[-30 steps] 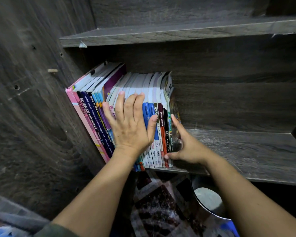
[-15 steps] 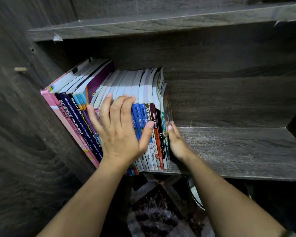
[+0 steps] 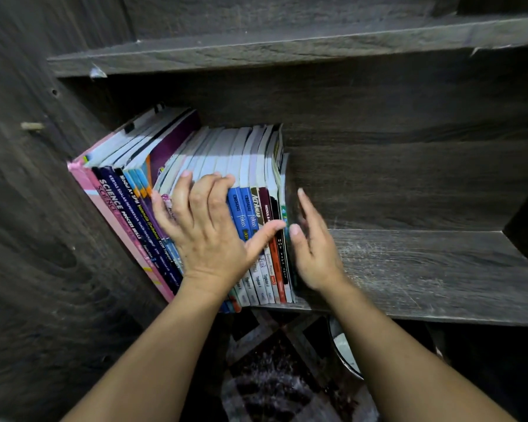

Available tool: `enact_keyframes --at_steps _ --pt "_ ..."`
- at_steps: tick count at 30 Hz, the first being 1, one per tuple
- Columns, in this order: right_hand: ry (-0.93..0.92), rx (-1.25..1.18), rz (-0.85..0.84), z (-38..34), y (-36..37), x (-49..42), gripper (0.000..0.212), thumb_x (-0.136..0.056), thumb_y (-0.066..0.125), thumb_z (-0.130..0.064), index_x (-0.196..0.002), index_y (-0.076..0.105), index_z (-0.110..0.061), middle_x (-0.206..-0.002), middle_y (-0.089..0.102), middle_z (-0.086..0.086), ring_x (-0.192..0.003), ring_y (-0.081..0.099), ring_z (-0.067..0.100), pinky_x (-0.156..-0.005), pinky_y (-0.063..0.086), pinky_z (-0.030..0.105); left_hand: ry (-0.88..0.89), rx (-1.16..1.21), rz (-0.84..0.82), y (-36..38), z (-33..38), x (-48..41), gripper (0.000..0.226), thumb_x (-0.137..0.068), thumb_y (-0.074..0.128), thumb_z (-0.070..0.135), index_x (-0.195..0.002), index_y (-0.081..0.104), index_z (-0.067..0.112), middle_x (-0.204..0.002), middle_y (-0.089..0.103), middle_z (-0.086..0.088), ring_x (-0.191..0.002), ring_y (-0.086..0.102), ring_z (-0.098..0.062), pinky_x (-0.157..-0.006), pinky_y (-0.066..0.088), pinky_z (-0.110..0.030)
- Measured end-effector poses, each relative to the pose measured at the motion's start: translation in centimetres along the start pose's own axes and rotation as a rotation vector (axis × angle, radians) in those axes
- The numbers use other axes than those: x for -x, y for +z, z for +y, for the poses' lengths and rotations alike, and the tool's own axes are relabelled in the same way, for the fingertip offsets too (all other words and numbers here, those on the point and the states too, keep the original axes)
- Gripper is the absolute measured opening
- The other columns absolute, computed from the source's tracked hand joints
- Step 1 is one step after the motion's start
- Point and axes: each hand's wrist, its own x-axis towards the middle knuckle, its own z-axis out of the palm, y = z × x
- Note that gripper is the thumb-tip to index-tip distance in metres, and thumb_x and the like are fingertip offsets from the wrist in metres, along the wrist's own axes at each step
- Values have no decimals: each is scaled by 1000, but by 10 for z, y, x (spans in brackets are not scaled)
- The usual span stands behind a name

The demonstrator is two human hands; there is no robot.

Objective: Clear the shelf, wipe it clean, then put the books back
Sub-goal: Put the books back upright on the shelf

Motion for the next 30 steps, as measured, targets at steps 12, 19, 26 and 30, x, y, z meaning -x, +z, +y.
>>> enact_keyframes --at_steps 12,19,26,30 --pt "144 444 -163 -36 -27 8 91 -93 57 -26 -151 -11 -39 -127 55 13 -88 60 25 -78 52 39 9 48 -71 -9 -1 -1 69 -86 42 67 -127 43 11 -128 38 -5 -131 29 -31 -113 4 -56" --pt "48 950 261 -11 -53 22 57 -87 53 -5 -142 48 -18 -129 63 11 -83 70 35 -60 54 38 -72 110 -173 -24 11 -3 64 -84 47 52 -131 44 9 -135 43 -12 -140 20 -35 -113 1 -57" --pt "305 1162 -324 39 -85 59 54 -100 33 -10 -150 30 -31 -154 35 4 -136 38 33 -111 34 43 -81 117 -203 -21 13 -4 64 -83 45 50 -131 41 9 -136 42 -13 -141 14 -33 -113 -2 -57" --pt "366 1038 -579 62 -89 58 53 -103 34 -21 -153 22 -31 -162 16 2 -146 19 33 -117 25 42 -96 124 -233 -24 15 -4 63 -82 46 49 -131 42 10 -136 42 -12 -141 15 -33 -113 -2 -56"
